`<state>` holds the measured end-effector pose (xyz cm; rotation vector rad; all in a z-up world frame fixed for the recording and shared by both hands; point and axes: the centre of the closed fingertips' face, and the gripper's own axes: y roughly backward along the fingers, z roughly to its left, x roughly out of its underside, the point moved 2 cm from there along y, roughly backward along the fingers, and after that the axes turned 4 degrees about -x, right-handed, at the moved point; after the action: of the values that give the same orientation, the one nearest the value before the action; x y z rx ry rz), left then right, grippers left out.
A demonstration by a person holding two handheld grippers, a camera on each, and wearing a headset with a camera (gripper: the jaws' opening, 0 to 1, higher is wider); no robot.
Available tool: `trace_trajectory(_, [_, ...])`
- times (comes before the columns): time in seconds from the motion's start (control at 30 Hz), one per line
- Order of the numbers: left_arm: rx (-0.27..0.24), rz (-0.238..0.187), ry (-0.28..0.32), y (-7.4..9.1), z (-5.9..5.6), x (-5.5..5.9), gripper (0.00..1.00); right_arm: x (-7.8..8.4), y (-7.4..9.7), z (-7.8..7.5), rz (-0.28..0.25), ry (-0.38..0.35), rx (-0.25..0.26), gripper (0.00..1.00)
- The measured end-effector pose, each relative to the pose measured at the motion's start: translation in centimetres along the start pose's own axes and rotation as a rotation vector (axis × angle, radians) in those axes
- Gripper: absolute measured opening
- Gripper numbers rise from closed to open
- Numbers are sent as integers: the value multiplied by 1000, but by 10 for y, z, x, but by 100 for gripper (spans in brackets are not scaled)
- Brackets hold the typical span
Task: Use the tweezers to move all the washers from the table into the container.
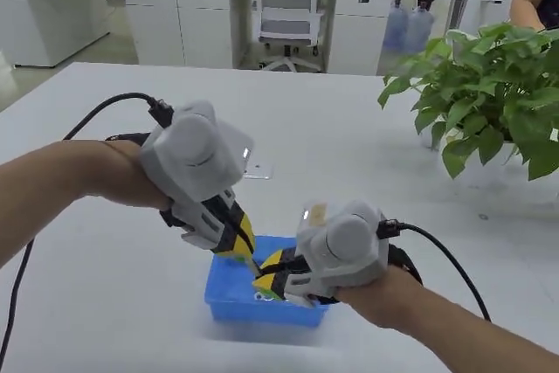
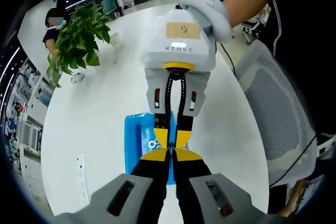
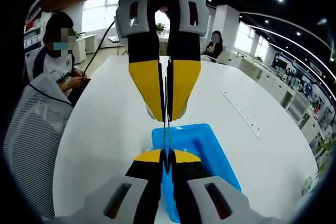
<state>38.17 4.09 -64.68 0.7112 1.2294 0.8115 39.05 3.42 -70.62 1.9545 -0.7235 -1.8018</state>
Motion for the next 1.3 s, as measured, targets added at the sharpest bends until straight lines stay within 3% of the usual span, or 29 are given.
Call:
trace_trajectory(0.43, [14, -3, -58, -3, -21, -4, 6, 5, 9, 21, 64, 37, -6, 5])
trace_trajectory(0.6, [15, 18, -73, -8, -28, 4, 7, 5, 11, 28, 82, 61, -14, 5])
trace_trajectory(1.0, [17, -1, -53, -16, -41, 10, 7, 14, 10, 40, 136, 88, -39, 6])
trace_trajectory(1.3, [28, 36, -35, -31, -54, 28, 7, 23, 9, 52, 156, 91, -59, 6])
